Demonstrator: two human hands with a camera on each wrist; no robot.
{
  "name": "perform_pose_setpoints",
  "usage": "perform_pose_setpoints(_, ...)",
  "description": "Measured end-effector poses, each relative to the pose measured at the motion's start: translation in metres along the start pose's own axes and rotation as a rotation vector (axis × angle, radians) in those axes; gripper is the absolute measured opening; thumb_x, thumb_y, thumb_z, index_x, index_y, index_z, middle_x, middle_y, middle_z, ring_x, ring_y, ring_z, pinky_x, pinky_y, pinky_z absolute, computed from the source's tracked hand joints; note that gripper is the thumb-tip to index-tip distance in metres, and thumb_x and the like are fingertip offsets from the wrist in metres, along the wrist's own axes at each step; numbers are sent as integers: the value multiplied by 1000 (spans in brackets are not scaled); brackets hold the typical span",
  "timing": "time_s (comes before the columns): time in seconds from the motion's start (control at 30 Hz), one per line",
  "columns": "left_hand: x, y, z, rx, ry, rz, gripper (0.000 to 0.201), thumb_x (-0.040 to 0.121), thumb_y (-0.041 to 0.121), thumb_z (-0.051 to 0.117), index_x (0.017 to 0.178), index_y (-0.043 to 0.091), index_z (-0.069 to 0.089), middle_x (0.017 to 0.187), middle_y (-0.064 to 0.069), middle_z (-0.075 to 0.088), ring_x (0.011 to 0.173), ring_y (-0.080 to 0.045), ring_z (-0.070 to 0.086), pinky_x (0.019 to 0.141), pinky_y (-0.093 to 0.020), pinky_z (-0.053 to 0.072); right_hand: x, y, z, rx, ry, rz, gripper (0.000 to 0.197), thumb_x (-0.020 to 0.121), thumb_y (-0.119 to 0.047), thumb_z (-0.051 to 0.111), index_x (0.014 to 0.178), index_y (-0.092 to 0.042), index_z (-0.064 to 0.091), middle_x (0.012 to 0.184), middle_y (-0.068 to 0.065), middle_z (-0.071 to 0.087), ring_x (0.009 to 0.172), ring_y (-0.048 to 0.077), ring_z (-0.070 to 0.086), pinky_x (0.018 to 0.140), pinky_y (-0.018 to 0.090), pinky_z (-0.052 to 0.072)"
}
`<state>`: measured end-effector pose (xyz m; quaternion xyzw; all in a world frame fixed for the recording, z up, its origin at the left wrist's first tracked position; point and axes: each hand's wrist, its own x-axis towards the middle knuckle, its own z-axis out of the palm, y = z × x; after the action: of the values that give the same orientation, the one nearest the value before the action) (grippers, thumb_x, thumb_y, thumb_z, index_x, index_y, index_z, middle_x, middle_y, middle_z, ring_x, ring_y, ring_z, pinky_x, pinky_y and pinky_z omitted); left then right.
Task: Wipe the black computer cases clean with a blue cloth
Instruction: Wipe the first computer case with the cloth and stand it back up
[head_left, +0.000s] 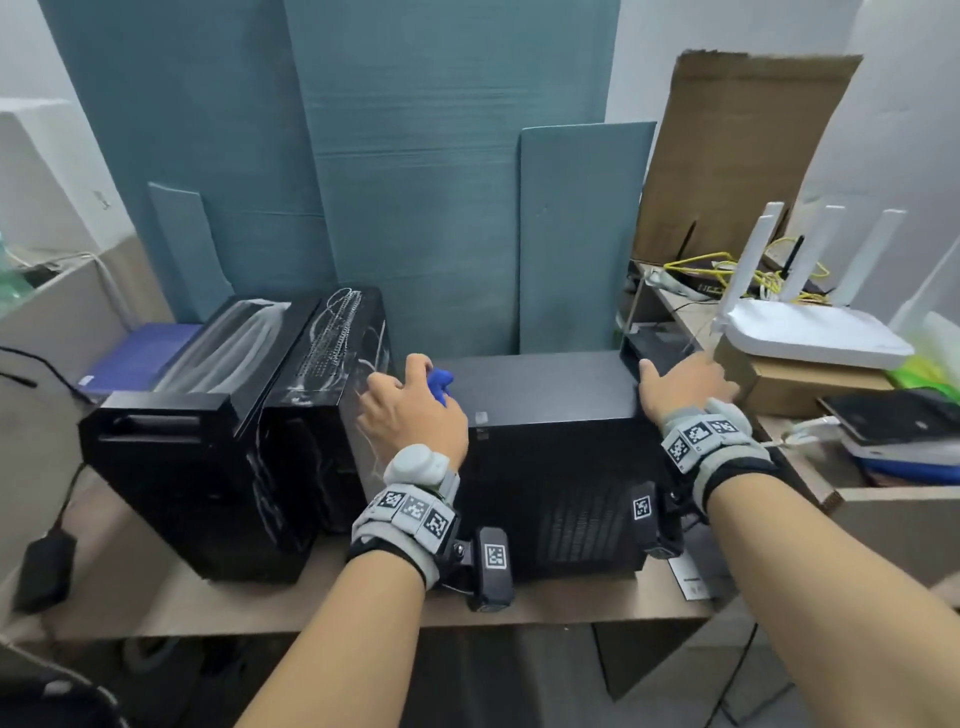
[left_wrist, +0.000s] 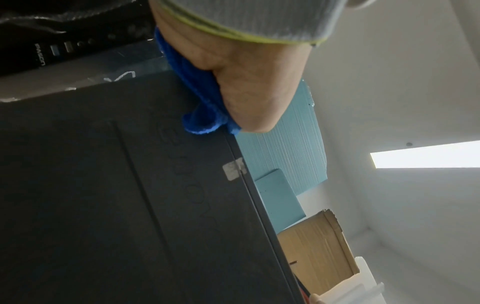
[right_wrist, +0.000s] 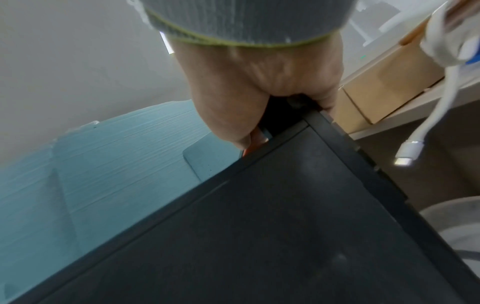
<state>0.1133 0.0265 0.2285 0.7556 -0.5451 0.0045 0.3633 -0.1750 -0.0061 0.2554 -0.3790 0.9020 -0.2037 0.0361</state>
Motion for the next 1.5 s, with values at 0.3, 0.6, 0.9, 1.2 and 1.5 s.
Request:
perform_pose_setpoints(0.3, 3, -18, 2, -73, 13, 23, 12, 77, 19, 65, 85, 13, 59, 107, -8, 47, 93, -34, 51, 80, -43, 45, -34, 17, -10, -29, -106, 32, 56, 85, -61, 55, 105, -9, 62, 111, 15, 70, 102, 38, 66, 73, 39, 45)
perform_pose_setpoints(0.6, -11, -18, 8, -203, -56, 199, 12, 84, 18, 58, 73, 24, 55, 94, 6, 62, 95, -23, 48, 85, -28, 41, -26, 10, -9, -50, -147, -11, 69, 92, -62, 40, 131, -6, 48, 123, 21, 64, 107, 42, 63, 76, 44, 41)
perform_pose_setpoints(0.9, -91, 103, 59, -344, -324, 532, 4, 84, 14, 64, 81, 12, 62, 84, -6, 62, 83, -29, 57, 69, -40, 51, -19, 18, -8, -46, -133, -45, 66, 101, -55, 28, 140, -6, 48, 133, 21, 61, 118, 43, 59, 87, 46, 42)
perform_pose_setpoints(1.2, -62, 92, 64, -269, -489, 534, 10, 92, 31, 62, 94, 22, 66, 98, 5, 66, 93, -23, 60, 77, -39, 54, -14, 20, -5, -25, -140, -29, 57, 105, -43, 24, 138, -3, 47, 136, 25, 57, 121, 45, 56, 95, 49, 42)
perform_pose_setpoints(1.5, 24, 0, 16, -206, -309, 140, 24, 93, 20, 58, 99, 32, 77, 104, 12, 73, 83, -22, 69, 70, -26, 53, -22, 19, -10, -23, -138, -39, 57, 106, -42, 24, 138, -1, 46, 136, 26, 56, 121, 46, 55, 95, 50, 42)
